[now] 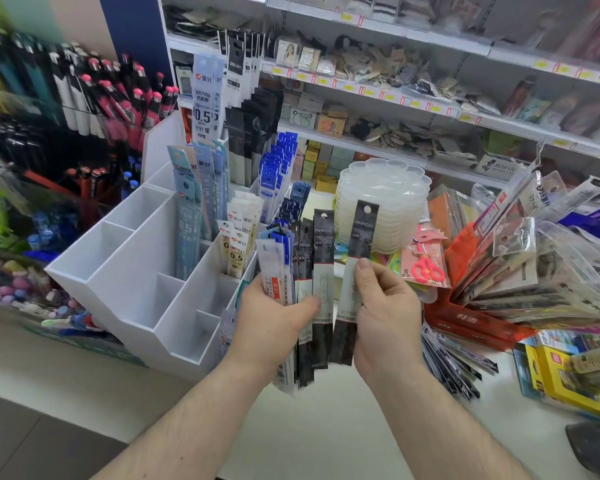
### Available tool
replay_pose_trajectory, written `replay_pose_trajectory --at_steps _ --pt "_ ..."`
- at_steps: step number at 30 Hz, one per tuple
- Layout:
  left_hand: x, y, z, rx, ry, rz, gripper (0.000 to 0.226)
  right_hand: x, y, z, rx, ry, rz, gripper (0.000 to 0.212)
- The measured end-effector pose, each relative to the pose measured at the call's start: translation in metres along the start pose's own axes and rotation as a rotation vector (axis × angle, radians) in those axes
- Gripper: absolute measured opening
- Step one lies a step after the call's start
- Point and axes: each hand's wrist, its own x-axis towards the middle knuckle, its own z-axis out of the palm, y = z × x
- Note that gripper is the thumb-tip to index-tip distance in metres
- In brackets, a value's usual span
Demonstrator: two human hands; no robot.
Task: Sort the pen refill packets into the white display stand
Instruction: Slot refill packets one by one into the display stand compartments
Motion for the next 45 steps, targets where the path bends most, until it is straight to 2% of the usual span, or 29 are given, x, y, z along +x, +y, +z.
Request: replay_pose_trajectory --at_steps 4,6,9,14,16,20,22,26,29,31,35,39,45 --pt "-0.005 0.006 0.002 0.007 -0.04 0.025 0.026 0.002 0.005 0.005 -0.116 -0.067 -0.026 0.024" --pt "-0.005 0.01 0.004 -0.009 -0.048 0.039 0.026 0.002 0.011 0.01 -0.103 -0.05 -0.008 0.025" --pt "-0.004 0.012 0.005 -0.069 -0.046 0.022 0.03 0.002 0.015 0.015 -0.027 0.008 0.002 0.013" --pt "-0.002 0.018 0.002 -0.061 -0.058 0.031 0.031 0.002 0.012 0.02 -0.023 -0.033 0.006 0.02" --pt "0.001 0.02 -0.004 -0.02 -0.046 0.033 0.033 0.003 0.005 0.019 -0.084 -0.14 0.026 0.016" --pt "0.004 0.031 -0.016 0.029 -0.039 0.025 0.042 0.011 -0.015 0.013 -0.252 -0.474 0.109 0.02" --pt "0.004 0.036 -0.021 0.038 -0.03 0.038 0.036 0.017 -0.021 0.013 -0.306 -0.541 0.112 0.024" --pt "0.005 0.048 -0.03 0.032 0.055 0.089 0.024 0.031 -0.033 0.019 -0.255 -0.485 0.12 0.008" --pt "0.005 0.063 -0.038 -0.013 0.11 0.132 0.021 0.046 -0.049 0.03 -0.115 -0.364 0.129 0.011" --pt "0.004 0.073 -0.044 -0.05 0.146 0.164 0.019 0.055 -0.062 0.041 -0.084 -0.311 0.064 0.011" --pt "0.005 0.085 -0.057 -0.075 0.196 0.203 0.016 0.074 -0.076 0.073 -0.173 -0.265 -0.114 0.006" --pt "0.005 0.086 -0.064 -0.096 0.231 0.18 0.019 0.091 -0.076 0.109 -0.278 -0.298 -0.244 0.005" --pt "0.001 0.083 -0.068 -0.119 0.243 0.144 0.019 0.117 -0.058 0.147 -0.504 -0.313 -0.367 0.019"
